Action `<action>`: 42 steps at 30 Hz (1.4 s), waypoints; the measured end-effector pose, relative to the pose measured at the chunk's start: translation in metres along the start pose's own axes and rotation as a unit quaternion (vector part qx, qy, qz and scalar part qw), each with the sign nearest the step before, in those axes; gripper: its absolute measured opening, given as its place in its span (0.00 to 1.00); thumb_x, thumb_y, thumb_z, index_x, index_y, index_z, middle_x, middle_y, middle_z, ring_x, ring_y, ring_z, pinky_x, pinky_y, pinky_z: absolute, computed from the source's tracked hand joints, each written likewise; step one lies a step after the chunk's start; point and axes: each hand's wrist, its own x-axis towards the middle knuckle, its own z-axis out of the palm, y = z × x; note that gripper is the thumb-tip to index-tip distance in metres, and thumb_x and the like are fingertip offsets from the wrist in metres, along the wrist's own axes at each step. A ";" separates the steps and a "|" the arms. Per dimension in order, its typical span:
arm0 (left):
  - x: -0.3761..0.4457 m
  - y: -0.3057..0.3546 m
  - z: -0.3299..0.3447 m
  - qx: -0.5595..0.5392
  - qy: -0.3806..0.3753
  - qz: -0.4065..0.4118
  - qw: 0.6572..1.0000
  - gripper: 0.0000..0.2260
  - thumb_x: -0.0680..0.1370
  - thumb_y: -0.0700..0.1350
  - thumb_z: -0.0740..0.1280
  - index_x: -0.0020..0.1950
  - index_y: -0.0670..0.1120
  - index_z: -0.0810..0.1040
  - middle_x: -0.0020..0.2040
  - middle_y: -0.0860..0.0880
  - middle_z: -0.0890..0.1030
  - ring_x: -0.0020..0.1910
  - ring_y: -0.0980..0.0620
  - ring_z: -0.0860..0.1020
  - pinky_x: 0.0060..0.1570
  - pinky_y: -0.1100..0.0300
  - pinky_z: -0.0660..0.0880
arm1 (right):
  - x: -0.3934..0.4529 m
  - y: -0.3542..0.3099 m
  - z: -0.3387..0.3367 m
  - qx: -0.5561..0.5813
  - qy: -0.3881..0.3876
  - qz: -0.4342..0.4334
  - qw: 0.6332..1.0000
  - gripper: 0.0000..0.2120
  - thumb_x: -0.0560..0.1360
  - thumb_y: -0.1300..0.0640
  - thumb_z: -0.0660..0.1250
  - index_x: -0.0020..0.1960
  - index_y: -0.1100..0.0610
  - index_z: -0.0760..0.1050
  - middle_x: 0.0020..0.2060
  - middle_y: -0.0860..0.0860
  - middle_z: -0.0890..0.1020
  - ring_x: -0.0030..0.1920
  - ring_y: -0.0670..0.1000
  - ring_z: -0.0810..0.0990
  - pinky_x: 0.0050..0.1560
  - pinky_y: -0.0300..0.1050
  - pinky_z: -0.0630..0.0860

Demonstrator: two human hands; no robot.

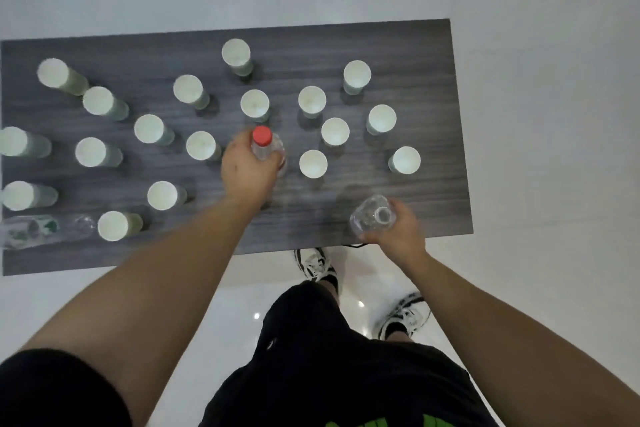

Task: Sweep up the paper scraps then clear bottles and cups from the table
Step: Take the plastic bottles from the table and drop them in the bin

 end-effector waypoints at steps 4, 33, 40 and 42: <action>-0.039 0.047 0.005 0.001 0.020 0.029 0.999 0.19 0.68 0.54 0.70 0.57 0.53 0.76 0.51 0.50 0.79 0.53 0.48 0.75 0.56 0.47 0.73 | -0.012 0.012 -0.035 0.054 0.015 -0.017 0.998 0.33 0.56 0.53 0.83 0.58 0.47 0.74 0.49 0.45 0.83 0.50 0.51 0.82 0.52 0.49 0.79; -0.698 0.347 0.467 0.131 -0.538 0.569 0.608 0.22 0.69 0.54 0.72 0.63 0.56 0.74 0.56 0.54 0.77 0.55 0.52 0.75 0.54 0.53 0.74 | -0.344 0.571 -0.352 0.476 0.522 0.255 0.661 0.33 0.62 0.52 0.81 0.63 0.49 0.71 0.55 0.48 0.79 0.54 0.54 0.79 0.50 0.48 0.76; -0.838 0.347 0.568 0.151 -0.603 0.617 0.482 0.21 0.69 0.53 0.73 0.61 0.56 0.74 0.55 0.53 0.78 0.54 0.51 0.75 0.54 0.54 0.73 | -0.368 0.685 -0.369 0.513 0.560 0.338 0.556 0.35 0.61 0.52 0.82 0.64 0.51 0.71 0.54 0.49 0.79 0.55 0.55 0.79 0.54 0.51 0.77; -0.866 0.353 0.607 0.161 -0.616 0.621 0.457 0.21 0.69 0.54 0.72 0.62 0.55 0.74 0.55 0.53 0.78 0.54 0.51 0.75 0.54 0.54 0.73 | -0.362 0.721 -0.394 0.518 0.565 0.349 0.540 0.33 0.61 0.52 0.82 0.62 0.50 0.71 0.52 0.49 0.80 0.53 0.55 0.79 0.51 0.49 0.76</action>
